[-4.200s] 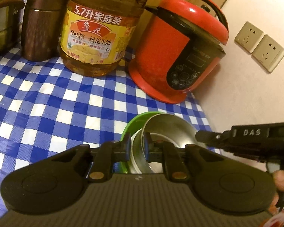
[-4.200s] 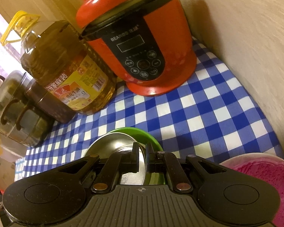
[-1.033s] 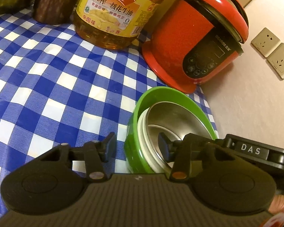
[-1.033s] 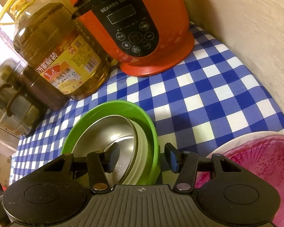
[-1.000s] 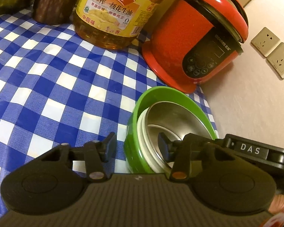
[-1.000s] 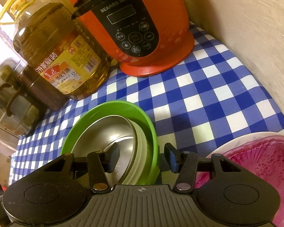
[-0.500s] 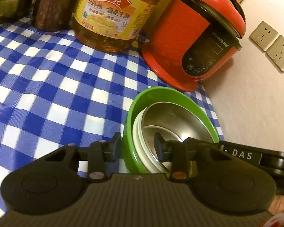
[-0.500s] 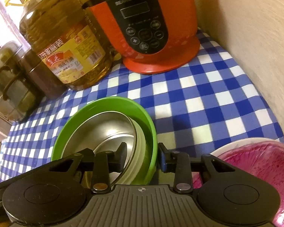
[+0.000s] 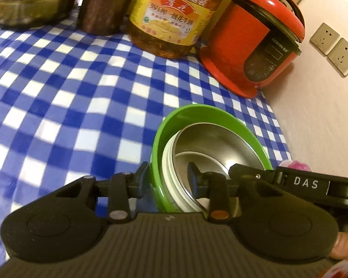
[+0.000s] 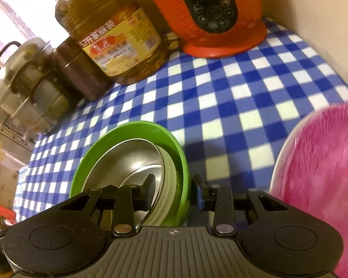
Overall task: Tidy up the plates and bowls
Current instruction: 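Lift the green bowl stack with both grippers and carry it over the pink dishes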
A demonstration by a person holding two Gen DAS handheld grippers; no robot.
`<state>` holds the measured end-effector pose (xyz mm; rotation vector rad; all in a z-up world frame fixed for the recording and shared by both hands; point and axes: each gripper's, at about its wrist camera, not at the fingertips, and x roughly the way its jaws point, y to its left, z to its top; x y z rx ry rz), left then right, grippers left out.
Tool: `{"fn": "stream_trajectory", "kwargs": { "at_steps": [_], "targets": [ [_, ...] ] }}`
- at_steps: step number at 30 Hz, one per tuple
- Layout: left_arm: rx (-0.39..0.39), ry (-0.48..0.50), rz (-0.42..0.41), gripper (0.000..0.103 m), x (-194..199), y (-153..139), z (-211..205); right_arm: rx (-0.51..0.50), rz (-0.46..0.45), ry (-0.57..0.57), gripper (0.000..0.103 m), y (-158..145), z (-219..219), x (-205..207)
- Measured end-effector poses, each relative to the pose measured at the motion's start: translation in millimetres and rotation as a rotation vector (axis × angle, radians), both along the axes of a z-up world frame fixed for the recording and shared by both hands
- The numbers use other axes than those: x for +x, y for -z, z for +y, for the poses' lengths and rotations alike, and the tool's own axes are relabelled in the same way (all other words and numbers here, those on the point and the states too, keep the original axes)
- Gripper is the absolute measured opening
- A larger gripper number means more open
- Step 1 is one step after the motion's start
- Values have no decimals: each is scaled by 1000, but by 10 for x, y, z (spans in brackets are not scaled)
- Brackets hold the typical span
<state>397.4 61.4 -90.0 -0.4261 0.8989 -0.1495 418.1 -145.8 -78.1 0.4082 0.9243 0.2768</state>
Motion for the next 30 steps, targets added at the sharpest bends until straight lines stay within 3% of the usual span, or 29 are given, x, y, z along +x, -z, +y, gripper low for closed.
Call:
{"fn": "stream_trajectory", "kwargs": {
  "at_steps": [5, 10, 20, 25, 30],
  "targets": [
    [32, 6, -32, 32, -211, -9, -5, 38, -50, 22, 36, 52, 14, -220],
    [74, 24, -74, 32, -274, -42, -89, 5, -144, 14, 36, 118, 60, -404],
    [-16, -3, -48, 32, -219, 44, 29, 80, -96, 38, 41, 206, -1, -354],
    [-1, 12, -47, 32, -197, 64, -2, 130, -70, 55, 41, 254, -41, -322],
    [1, 18, -47, 32, -187, 77, -21, 118, -87, 54, 41, 247, -22, -339]
  ]
}}
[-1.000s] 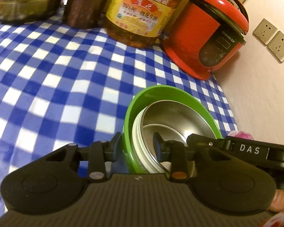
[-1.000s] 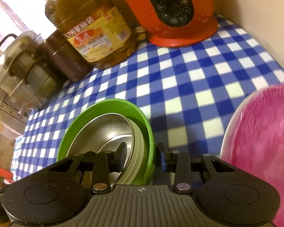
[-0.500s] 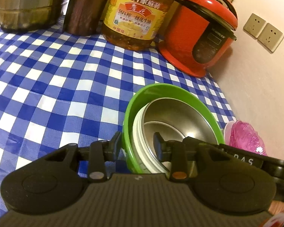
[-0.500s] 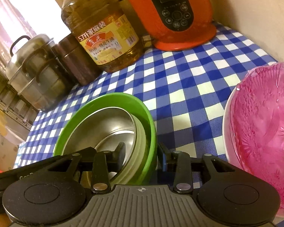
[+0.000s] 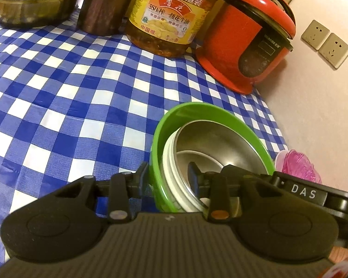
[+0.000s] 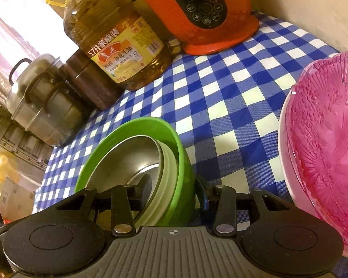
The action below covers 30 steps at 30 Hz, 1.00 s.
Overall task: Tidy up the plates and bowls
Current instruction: 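Lift the green bowl stack with both grippers and carry it over the pink dishes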
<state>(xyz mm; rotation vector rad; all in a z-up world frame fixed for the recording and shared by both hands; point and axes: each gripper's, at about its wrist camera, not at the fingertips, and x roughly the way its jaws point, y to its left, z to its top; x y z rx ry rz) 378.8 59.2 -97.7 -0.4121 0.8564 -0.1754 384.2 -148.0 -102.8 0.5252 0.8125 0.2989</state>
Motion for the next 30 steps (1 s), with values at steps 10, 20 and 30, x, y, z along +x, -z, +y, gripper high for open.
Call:
{"fn": "stream_trajectory", "kwargs": {
  "at_steps": [10, 20, 30],
  "targets": [
    [10, 9, 6, 30, 25, 27, 16, -8, -24, 1, 41, 12, 20, -8],
    [-6, -9, 11, 29, 15, 34, 30, 57, 34, 12, 41, 89, 0, 73],
    [2, 19, 11, 28, -54, -20, -27, 62, 62, 70, 33, 64, -90, -65]
  ]
}}
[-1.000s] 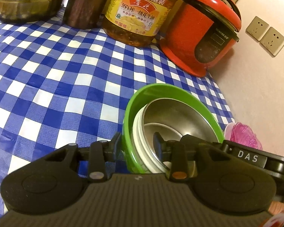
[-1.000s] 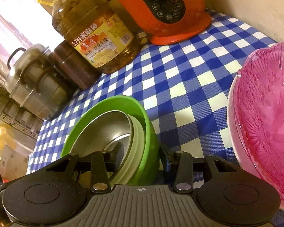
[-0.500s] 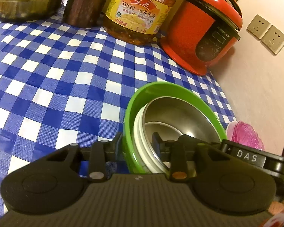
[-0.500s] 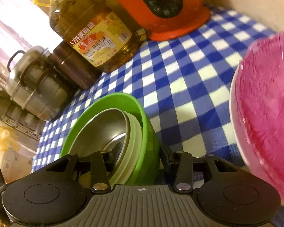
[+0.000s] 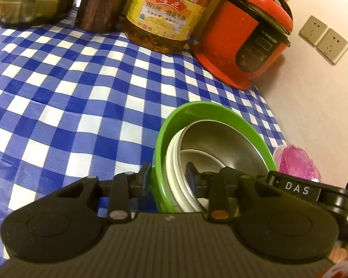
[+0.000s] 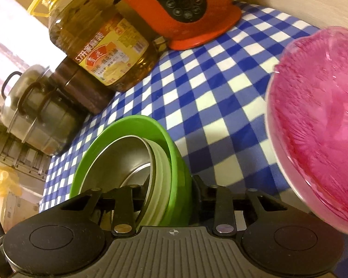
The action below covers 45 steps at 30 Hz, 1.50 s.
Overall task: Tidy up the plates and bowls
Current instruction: 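Lift the green bowl stack with both grippers and carry it over the pink dishes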
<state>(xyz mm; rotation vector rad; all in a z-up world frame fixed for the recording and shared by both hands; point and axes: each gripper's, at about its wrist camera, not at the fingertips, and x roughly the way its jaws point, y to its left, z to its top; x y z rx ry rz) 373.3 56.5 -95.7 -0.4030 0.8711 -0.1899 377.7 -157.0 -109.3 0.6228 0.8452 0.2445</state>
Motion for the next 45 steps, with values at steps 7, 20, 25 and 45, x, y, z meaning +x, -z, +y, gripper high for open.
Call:
{"fn": "stream_trajectory", "kwargs": {
  "at_steps": [7, 20, 25, 45],
  "targets": [
    [7, 41, -19, 28, -148, -123, -115, 8, 8, 59, 33, -135, -105, -197],
    [23, 80, -9, 28, -688, -339, -282, 25, 36, 131, 32, -339, -254, -850],
    [17, 94, -8, 28, -943, -405, -382, 24, 44, 158, 32, -378, -384, -1151],
    [23, 193, -25, 27, -1584, -577, -949, 20, 36, 245, 32, -504, -947, -2032]
  ]
}}
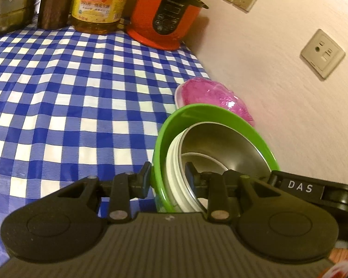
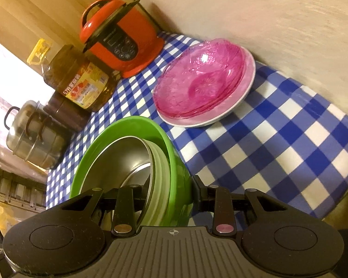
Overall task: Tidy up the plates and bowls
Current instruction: 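Lift the green bowl stack with both grippers and carry it over the pink dishes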
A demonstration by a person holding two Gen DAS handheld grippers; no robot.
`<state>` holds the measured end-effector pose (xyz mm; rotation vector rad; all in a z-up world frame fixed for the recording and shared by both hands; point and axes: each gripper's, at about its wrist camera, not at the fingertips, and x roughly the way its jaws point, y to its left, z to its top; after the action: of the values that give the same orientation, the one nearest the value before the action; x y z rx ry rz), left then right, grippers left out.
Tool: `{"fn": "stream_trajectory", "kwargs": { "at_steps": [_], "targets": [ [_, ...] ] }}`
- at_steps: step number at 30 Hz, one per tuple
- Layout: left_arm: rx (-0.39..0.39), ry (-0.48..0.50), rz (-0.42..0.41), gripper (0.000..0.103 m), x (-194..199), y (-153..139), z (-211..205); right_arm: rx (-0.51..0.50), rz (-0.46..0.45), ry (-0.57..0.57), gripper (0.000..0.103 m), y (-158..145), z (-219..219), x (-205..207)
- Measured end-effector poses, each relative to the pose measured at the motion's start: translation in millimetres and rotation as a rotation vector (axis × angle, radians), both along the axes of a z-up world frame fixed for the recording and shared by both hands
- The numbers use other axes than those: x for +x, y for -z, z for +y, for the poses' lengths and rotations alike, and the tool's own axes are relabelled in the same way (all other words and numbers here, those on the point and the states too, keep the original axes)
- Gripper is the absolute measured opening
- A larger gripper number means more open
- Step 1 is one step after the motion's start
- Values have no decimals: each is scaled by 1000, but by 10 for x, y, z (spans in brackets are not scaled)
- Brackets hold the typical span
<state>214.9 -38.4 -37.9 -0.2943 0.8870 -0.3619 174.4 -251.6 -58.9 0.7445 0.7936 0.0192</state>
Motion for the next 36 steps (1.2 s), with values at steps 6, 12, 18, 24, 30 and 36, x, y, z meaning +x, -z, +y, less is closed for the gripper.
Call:
{"fn": "stream_trajectory", "kwargs": {
  "at_steps": [6, 12, 18, 24, 30, 36],
  "targets": [
    [7, 20, -14, 27, -54, -84, -146, 13, -12, 21, 32, -56, -117, -94],
    [13, 52, -25, 27, -62, -136, -328, 24, -18, 52, 32, -84, -285, -172],
    [15, 77, -35, 27, -6, -188, -516, 26, -26, 79, 32, -134, -436, -189],
    [4, 102, -42, 27, 128, -229, -697, 11, -34, 97, 32, -208, -594, -116],
    [-6, 119, -49, 27, 344, -283, -878, -10, -48, 111, 32, -287, -739, 64],
    [-26, 128, -54, 27, 649, -275, -1016, -38, -63, 112, 32, -315, -880, 343]
  ]
}}
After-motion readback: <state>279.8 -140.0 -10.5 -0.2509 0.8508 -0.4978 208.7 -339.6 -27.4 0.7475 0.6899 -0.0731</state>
